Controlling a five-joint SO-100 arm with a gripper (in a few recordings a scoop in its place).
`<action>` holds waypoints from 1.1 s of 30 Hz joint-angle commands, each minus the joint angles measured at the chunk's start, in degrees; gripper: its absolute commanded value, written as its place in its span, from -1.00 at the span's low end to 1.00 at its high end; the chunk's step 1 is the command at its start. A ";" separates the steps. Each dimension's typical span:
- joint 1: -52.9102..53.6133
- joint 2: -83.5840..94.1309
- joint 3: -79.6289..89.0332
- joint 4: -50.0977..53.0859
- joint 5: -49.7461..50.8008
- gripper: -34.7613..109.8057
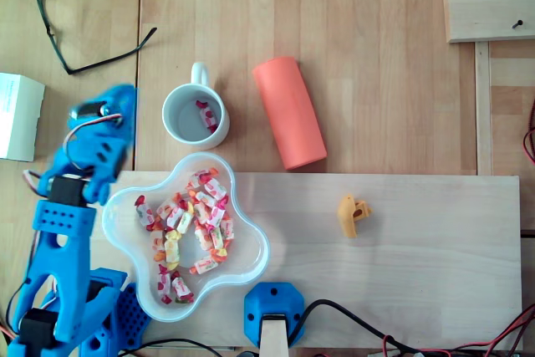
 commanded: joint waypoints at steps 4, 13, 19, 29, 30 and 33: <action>-3.96 2.64 -1.05 -7.12 31.03 -0.55; -7.73 21.45 4.48 -7.65 23.55 -0.55; -10.72 43.24 18.54 -7.73 17.84 -0.55; -11.69 64.34 36.12 -8.61 16.79 -0.55; -11.69 64.51 36.39 -8.61 16.79 -0.55; -11.51 64.78 36.56 -8.61 16.79 -0.55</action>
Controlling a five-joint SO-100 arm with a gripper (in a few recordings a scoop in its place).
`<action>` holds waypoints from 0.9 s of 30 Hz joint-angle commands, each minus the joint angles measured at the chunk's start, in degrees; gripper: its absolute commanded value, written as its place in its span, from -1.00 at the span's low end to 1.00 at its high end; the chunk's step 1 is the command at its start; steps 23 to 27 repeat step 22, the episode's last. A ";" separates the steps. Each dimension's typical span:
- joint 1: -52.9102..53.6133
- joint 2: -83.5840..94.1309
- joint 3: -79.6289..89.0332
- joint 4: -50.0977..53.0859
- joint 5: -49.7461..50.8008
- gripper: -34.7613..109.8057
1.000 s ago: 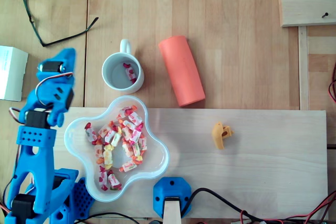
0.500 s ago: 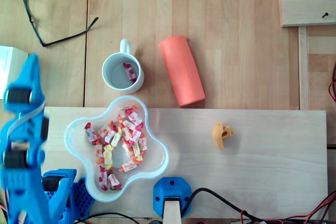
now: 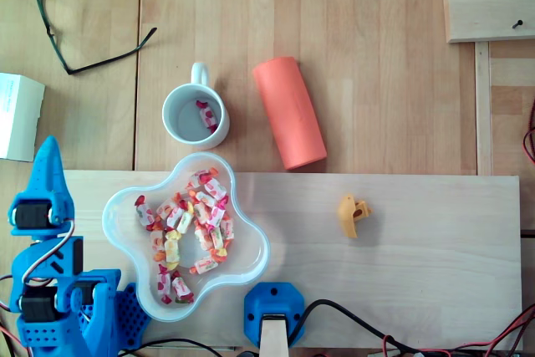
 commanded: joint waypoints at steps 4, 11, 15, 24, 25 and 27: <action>-1.32 2.11 0.70 -0.53 -0.62 -0.55; -0.97 2.20 0.62 -0.53 -0.62 -0.55; -1.05 2.20 1.14 -0.53 -0.62 -0.55; -0.62 2.29 -0.09 -0.44 -0.62 -0.55; -0.62 2.29 -0.09 -0.44 -0.62 -0.55; -0.62 2.29 -0.09 -0.44 -0.62 -0.55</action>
